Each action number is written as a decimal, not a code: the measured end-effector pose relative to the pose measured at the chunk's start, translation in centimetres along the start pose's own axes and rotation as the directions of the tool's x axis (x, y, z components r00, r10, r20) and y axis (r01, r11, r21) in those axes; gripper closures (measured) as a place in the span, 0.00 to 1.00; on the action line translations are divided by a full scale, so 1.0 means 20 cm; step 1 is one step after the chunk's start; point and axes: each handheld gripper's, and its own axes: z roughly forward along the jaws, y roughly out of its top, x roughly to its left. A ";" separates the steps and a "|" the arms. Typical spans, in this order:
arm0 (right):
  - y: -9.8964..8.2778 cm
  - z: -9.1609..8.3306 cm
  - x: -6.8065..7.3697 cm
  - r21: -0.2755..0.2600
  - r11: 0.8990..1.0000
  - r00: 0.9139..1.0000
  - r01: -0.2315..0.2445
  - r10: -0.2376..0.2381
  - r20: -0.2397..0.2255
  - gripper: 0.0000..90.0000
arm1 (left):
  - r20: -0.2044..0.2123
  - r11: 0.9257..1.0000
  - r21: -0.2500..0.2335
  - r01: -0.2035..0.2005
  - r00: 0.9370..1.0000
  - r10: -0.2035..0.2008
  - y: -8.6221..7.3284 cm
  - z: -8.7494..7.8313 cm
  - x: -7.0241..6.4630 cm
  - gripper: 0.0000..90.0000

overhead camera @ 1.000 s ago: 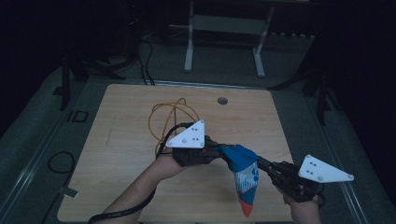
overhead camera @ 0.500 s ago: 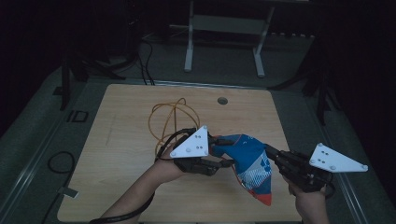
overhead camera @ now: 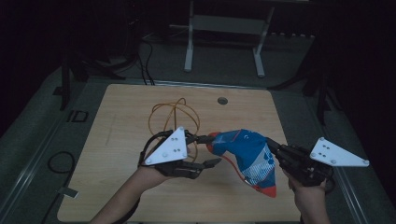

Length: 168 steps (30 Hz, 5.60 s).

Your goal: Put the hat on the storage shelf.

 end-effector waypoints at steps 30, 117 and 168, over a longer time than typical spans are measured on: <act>0.11 0.11 -0.12 -0.022 1.000 0.998 -0.018 0.020 0.063 1.00 | -0.343 0.983 0.000 0.185 0.923 -0.174 -0.47 -0.62 0.03 0.50; 0.21 1.32 0.26 0.261 0.959 0.981 0.108 -0.059 -0.187 0.98 | -0.787 0.901 0.001 0.433 0.556 -0.267 -1.26 -0.86 -0.16 0.01; -0.21 0.70 -0.13 0.198 0.972 0.981 -0.129 0.155 -0.121 0.26 | -0.779 0.891 -0.014 0.454 0.554 -0.294 -1.28 -0.87 -0.16 0.01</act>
